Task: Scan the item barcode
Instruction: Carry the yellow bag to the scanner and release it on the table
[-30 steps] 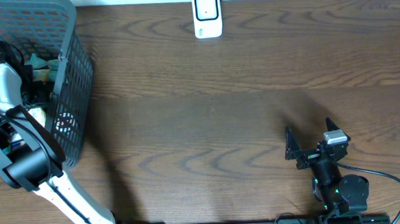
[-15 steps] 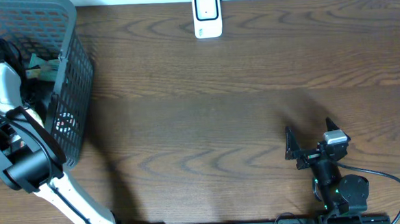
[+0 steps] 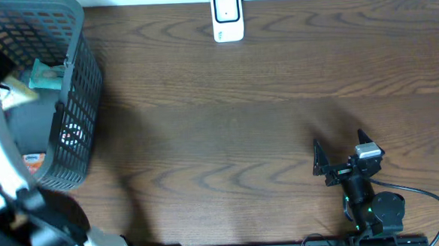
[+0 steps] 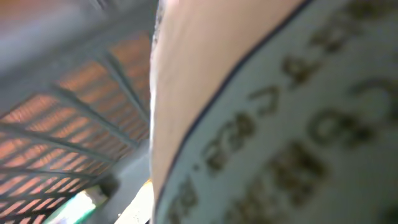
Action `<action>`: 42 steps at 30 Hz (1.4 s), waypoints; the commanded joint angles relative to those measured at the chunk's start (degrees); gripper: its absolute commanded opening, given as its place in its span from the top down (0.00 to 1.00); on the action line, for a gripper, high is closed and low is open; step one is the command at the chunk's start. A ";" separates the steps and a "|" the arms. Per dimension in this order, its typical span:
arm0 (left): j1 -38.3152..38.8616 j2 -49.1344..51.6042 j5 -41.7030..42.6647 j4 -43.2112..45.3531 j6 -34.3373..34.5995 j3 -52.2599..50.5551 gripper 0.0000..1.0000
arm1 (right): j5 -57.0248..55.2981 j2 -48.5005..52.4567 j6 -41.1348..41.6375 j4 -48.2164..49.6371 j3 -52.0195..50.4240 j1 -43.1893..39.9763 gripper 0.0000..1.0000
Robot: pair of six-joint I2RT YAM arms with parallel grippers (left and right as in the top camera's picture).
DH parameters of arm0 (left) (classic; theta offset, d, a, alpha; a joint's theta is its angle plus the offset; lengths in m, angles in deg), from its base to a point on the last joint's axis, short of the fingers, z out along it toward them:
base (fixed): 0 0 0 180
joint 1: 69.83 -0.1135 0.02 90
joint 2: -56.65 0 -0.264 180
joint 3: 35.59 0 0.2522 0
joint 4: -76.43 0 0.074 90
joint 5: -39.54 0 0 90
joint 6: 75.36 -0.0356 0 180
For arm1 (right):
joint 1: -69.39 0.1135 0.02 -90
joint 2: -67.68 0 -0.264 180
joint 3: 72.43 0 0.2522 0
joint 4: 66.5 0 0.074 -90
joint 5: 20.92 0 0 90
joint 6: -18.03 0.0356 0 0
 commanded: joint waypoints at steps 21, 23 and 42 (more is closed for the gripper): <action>9.49 -18.32 35.19 12.31 30.01 0.74 0.93 | 0.37 -0.35 0.35 -0.24 -0.09 0.33 0.01; 13.97 -17.92 35.17 12.31 29.68 0.74 0.93 | 0.37 -0.35 0.35 -0.22 -0.09 0.33 0.01; 49.22 2.36 13.22 5.66 23.82 0.72 0.93 | 0.37 -0.35 0.35 -0.24 -0.09 0.33 0.01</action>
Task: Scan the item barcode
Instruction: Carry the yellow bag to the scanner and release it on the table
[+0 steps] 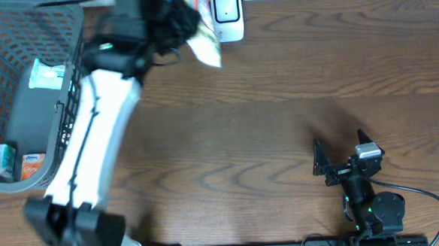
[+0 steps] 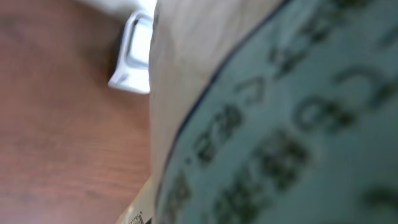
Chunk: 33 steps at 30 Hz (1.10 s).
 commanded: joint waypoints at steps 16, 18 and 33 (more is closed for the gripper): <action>15.28 19.85 -15.32 -1.09 -1.20 0.74 0.85 | 0.37 -0.35 0.35 -0.22 -0.09 0.33 0.01; 16.06 20.11 -15.32 -0.28 -1.20 0.74 0.66 | 0.37 -0.35 0.35 -0.22 -0.09 0.33 0.01; 13.77 9.01 -15.41 1.60 -21.68 1.03 0.42 | 0.37 -0.35 0.35 -0.22 -0.09 0.33 0.01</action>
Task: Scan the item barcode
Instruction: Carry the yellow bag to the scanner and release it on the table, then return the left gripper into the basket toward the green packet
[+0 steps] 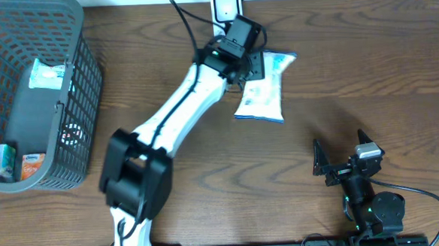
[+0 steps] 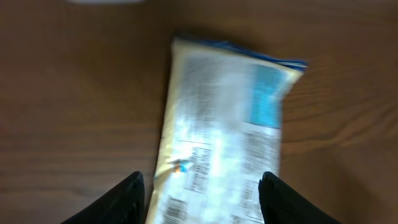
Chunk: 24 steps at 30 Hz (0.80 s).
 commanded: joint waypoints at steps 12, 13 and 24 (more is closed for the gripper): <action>-29.33 -29.88 -7.98 -1.36 -9.27 1.03 0.39 | 0.37 -0.35 0.35 -0.24 -0.09 0.33 0.01; -33.16 -30.82 -8.24 -1.44 -9.27 1.01 0.39 | 0.37 -0.35 0.35 -0.22 -0.09 0.33 0.01; -62.34 -26.21 -8.20 -9.11 -10.60 1.01 0.39 | 0.37 -0.35 0.35 -0.24 -0.09 0.33 0.01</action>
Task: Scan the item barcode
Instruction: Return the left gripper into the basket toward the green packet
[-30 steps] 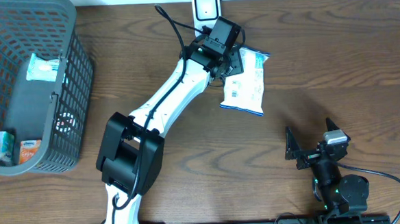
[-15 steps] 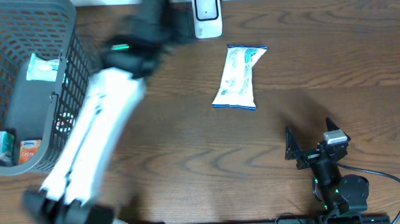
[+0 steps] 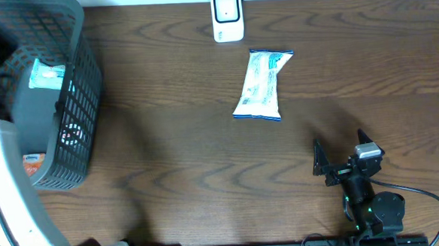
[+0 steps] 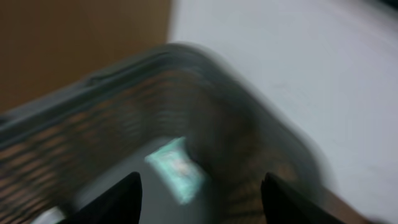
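A white and blue packet (image 3: 261, 85) lies flat on the wooden table, just below and right of the white scanner (image 3: 227, 17) at the far edge. My left arm (image 3: 4, 172) reaches up the left side over the grey basket (image 3: 82, 85). In the blurred left wrist view my left gripper (image 4: 200, 182) is open with nothing between its fingers (image 4: 121, 199), looking down into the basket (image 4: 93, 130) at a teal packet (image 4: 177, 171). My right gripper (image 3: 323, 164) rests near the front right; its jaws do not show clearly.
The basket holds a teal packet (image 3: 48, 75), an orange item (image 3: 32, 164) and another small item against its wall (image 3: 71, 134). The table (image 3: 206, 161) runs wide between the basket and the right arm. A black cable (image 3: 434, 202) loops by the right arm's base.
My left gripper was open just above the white and blue packet near the scanner; now it is open over the basket at the far left. The packet stays on the table.
My left gripper was shut on the packet inside the basket. Then it held the packet up close to the scanner. Then the packet lay on the table right of the scanner with the gripper open over it. Now the gripper is back above the basket.
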Action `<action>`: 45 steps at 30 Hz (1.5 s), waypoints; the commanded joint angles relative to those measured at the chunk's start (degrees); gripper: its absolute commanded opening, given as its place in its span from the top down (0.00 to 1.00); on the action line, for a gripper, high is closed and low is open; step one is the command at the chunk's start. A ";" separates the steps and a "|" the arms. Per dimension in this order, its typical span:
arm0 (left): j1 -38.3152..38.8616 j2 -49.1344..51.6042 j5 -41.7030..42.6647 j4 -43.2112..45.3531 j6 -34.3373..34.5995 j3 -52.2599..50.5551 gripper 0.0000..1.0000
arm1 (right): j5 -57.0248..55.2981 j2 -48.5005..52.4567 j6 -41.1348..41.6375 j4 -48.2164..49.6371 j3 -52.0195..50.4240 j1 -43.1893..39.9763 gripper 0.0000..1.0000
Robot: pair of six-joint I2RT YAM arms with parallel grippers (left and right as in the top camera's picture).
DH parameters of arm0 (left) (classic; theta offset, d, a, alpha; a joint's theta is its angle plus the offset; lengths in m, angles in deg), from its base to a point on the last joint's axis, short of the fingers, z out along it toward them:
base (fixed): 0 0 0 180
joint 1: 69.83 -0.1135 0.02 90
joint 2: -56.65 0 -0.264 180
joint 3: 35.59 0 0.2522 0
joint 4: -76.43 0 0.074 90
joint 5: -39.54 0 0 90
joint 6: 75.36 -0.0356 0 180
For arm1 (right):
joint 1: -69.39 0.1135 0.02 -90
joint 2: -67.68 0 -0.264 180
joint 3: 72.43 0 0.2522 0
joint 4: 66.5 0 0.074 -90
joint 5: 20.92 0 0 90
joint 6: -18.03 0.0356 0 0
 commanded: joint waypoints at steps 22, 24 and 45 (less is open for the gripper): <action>-7.10 27.74 3.15 1.25 3.54 0.57 0.39 | 0.37 -0.35 0.35 -0.22 -0.09 0.33 0.01; -6.82 28.79 3.10 1.29 3.52 0.57 0.39 | 0.37 -0.35 0.35 -0.20 -0.09 0.33 0.01; 0.72 37.00 2.23 4.72 12.96 0.50 0.39 | 0.37 -0.35 0.35 -0.22 -0.09 0.33 0.01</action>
